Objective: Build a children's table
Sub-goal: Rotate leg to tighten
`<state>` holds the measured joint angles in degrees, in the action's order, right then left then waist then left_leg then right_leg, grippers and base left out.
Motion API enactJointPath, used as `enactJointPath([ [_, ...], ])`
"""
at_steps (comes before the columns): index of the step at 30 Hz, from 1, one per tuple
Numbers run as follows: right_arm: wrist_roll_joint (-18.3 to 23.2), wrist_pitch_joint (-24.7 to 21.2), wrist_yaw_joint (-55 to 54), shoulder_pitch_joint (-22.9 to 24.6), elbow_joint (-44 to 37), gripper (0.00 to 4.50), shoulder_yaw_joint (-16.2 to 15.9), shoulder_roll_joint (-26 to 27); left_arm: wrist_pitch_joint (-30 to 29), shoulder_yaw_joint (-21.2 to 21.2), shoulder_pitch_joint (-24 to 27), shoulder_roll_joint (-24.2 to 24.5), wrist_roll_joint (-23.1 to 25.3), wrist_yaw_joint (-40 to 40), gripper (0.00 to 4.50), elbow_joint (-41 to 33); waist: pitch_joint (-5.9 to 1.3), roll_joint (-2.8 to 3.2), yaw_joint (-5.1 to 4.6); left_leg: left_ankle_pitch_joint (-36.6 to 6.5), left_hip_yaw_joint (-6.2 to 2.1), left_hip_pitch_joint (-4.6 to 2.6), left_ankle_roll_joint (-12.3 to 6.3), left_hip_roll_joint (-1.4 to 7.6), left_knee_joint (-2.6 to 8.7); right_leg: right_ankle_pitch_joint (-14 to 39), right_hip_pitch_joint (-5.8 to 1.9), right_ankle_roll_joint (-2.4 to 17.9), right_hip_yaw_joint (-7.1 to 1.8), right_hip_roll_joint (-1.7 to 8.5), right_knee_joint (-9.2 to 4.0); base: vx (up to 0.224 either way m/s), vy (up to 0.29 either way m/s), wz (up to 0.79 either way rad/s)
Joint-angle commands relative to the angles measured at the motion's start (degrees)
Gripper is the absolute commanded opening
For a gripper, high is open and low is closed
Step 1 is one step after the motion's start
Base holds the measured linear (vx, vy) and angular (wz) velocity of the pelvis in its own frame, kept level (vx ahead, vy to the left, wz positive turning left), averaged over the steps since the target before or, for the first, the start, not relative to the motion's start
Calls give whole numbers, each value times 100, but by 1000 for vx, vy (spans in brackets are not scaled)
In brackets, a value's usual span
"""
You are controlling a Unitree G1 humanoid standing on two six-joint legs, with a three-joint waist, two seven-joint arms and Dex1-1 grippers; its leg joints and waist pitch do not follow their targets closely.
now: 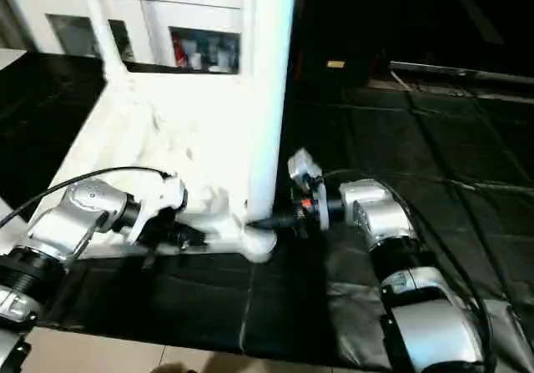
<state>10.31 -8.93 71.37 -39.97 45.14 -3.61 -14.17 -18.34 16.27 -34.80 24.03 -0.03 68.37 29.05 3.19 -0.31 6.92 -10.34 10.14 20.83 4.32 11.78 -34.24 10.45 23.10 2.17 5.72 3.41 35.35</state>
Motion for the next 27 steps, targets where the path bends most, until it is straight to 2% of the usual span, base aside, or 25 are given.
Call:
enactJointPath([
  [1,-107,-155,-641,93,-42,215,-36,262,-261,-208,-216,-369,-105,-595,0,-26,-387,-45,-24,-960,-67,-61,-105,184,393,1983,-320,824,-337,557,-503,0,0,0],
  [3,-175,-249,-1231,101,-36,209,6,454,-417,-347,-255,-630,-139,-995,0,-27,-382,-53,-102,-889,-58,-40,-124,168,384,1895,-316,826,-341,538,-507,0,0,0],
  [5,-323,-291,-1805,101,-33,207,-17,650,-570,-467,-290,-918,-154,-1418,0,-31,-389,-53,-137,-888,-62,-35,-137,147,378,1923,-332,810,-329,538,-520,0,0,0],
  [6,-323,-291,-1805,101,-33,206,-17,650,-570,-467,-290,-918,-154,-1418,0,-31,-391,-54,-146,-877,-58,-40,-149,149,376,1914,-325,801,-334,536,-524,0,0,0],
  [8,-343,-416,-2760,26,26,204,178,1033,-738,-546,-329,-1316,-124,-1984,0,-49,-395,-42,-175,-803,-65,-25,-185,156,379,1764,-329,830,-336,530,-508,0,0,0],
  [10,-357,-404,-3067,5,34,200,218,1195,-775,-535,-336,-1474,-117,-2175,0,-65,-401,-47,-191,-800,-71,-28,-163,151,382,1723,-334,840,-326,527,-508,0,0,0],
  [11,-360,-390,-3350,-12,32,200,258,1341,-801,-511,-337,-1596,-115,-2295,0,-94,-402,-32,-191,-807,-64,-37,-194,156,380,1659,-325,853,-336,529,-509,0,0,0],
  [14,-367,-389,-3578,-16,11,200,273,1482,-858,-487,-312,-1679,-93,-2354,0,-183,-405,-31,-205,-773,-57,-36,-243,160,383,1378,-328,936,-345,520,-485,0,0,0],
  [19,-377,-272,-3513,67,-113,200,195,1539,-869,-468,-291,-1641,-83,-2300,0,-244,-395,-16,-214,-874,-58,-41,-256,159,387,1415,-334,941,-349,531,-504,0,0,0],
  [20,-307,-257,-3420,131,-224,256,235,1551,-815,-468,-291,-1586,-65,-2275,0,-240,-395,-19,-214,-878,-59,-45,-255,161,391,1398,-336,936,-351,524,-500,0,0,0],
  [21,-283,-261,-3357,157,-280,270,255,1547,-763,-465,-289,-1536,-59,-2224,0,-235,-397,-1,-213,-879,-63,-45,-249,164,391,1377,-337,947,-352,530,-493,0,0,0],
  [24,-283,-249,-3149,215,-388,286,201,1467,-663,-421,-269,-1384,-46,-2036,0,-233,-407,1,-216,-845,-69,-42,-264,168,399,1230,-346,966,-354,527,-476,0,0,0],
  [27,-292,-67,-2657,305,-482,322,68,1173,-455,-331,-220,-1091,-29,-1633,0,-248,-408,-13,-221,-804,-65,-31,-310,161,396,1137,-359,1000,-354,533,-475,0,0,0],
])
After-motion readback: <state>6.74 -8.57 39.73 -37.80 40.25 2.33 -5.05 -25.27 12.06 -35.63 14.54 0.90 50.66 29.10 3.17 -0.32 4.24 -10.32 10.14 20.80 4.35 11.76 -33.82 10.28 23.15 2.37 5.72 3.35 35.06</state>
